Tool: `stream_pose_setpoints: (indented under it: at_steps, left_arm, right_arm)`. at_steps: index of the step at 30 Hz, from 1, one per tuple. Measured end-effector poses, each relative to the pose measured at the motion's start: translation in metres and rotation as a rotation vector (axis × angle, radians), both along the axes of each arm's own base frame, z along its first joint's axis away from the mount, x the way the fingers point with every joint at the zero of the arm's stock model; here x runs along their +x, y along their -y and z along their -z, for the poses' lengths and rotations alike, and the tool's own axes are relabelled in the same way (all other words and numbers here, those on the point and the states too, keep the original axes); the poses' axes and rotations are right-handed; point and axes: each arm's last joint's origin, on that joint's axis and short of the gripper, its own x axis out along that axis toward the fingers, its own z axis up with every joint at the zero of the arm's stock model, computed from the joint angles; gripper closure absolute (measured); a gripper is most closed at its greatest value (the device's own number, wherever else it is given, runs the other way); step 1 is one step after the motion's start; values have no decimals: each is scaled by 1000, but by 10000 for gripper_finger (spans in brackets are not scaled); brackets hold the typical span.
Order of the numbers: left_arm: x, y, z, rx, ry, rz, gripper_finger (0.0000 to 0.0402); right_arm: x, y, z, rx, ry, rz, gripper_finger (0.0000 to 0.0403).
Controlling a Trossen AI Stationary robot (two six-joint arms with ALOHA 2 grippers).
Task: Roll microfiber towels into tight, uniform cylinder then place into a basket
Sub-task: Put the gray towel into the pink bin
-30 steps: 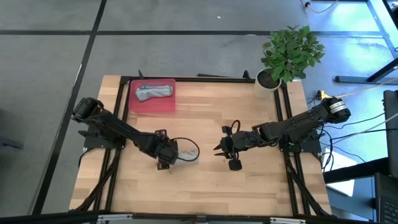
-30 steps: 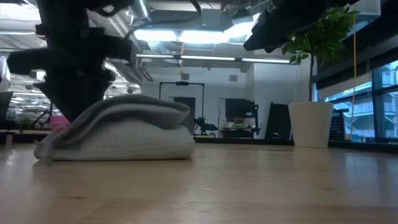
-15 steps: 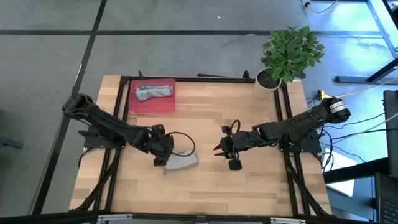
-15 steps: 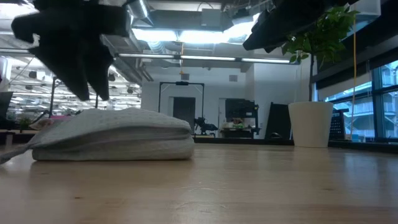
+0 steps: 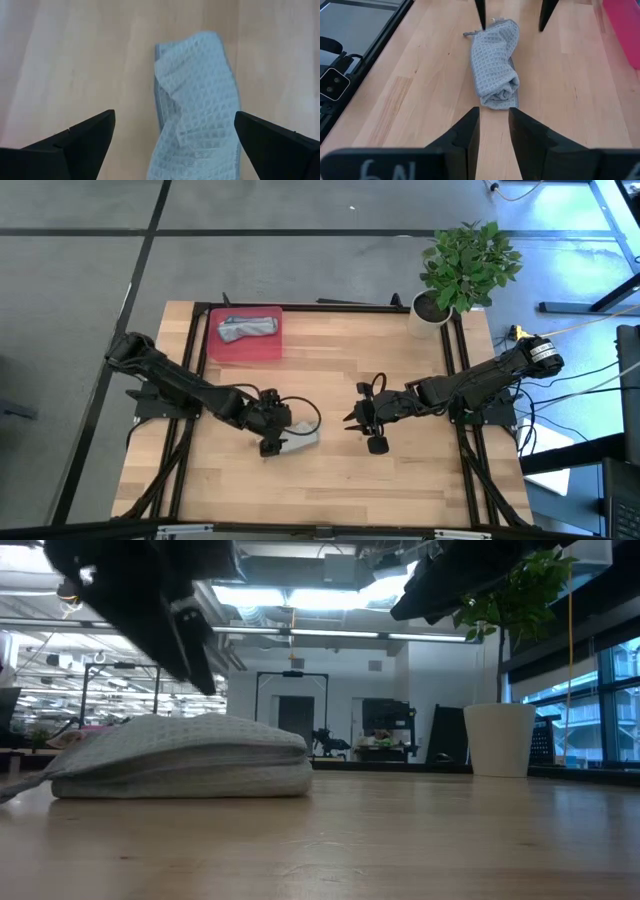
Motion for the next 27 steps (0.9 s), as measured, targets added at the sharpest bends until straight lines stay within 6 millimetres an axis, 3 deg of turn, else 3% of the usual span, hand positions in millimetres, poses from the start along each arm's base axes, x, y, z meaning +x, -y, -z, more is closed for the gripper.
stream_pose_setpoints:
  at_steps: [10,27]
  left_arm:
    - [24,2,36,-57,-62,12,2]
    - [32,-1,76,-97,-213,-61,3]
  right_arm:
    - [0,0,0,0,0,0,297]
    - [0,0,0,0,0,0,297]
